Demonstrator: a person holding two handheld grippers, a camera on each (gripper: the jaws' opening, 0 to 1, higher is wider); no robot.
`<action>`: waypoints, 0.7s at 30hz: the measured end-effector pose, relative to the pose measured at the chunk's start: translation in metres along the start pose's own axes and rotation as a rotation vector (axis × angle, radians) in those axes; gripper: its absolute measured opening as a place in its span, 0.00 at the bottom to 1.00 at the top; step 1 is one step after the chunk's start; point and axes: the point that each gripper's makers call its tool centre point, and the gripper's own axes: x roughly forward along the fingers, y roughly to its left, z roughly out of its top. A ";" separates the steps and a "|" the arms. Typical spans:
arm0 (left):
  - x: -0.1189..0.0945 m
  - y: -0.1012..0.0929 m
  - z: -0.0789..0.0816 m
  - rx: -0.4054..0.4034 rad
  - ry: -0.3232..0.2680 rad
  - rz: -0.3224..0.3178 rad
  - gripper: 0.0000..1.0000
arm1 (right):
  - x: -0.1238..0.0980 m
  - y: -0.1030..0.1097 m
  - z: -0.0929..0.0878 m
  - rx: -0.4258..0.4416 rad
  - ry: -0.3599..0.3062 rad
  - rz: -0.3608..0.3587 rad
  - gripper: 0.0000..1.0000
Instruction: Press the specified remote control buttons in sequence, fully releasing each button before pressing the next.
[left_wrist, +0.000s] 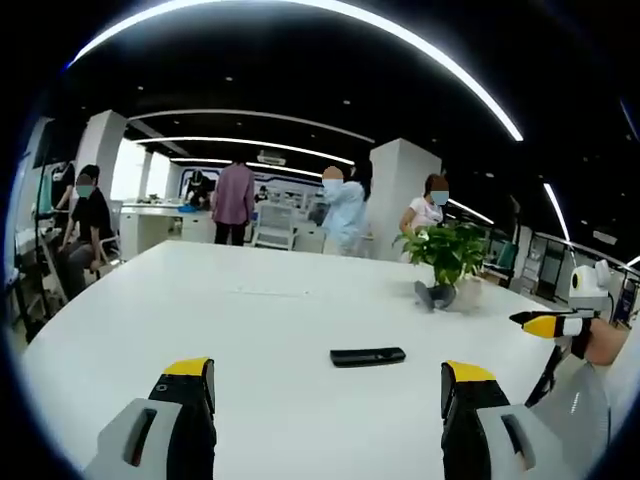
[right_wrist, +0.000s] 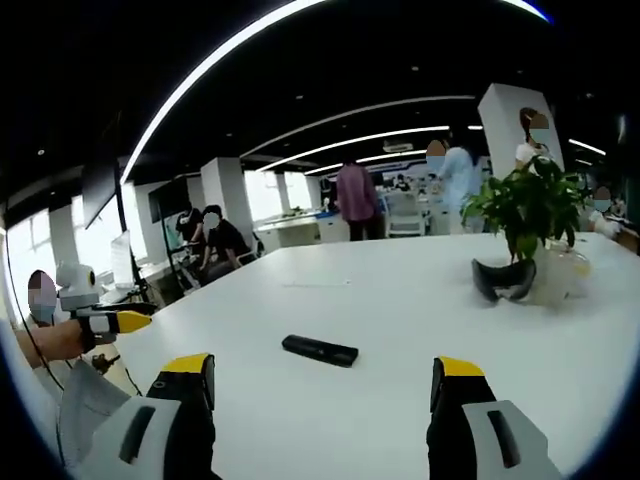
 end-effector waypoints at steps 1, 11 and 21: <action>0.000 0.000 0.000 0.000 0.002 -0.002 0.97 | -0.001 -0.001 -0.001 0.003 0.001 -0.002 0.89; 0.001 -0.004 0.002 0.007 0.001 -0.010 0.97 | -0.002 -0.003 0.000 0.011 -0.005 -0.009 0.88; 0.000 -0.006 0.000 0.004 0.005 -0.009 0.97 | -0.007 -0.003 -0.001 0.018 -0.009 -0.007 0.88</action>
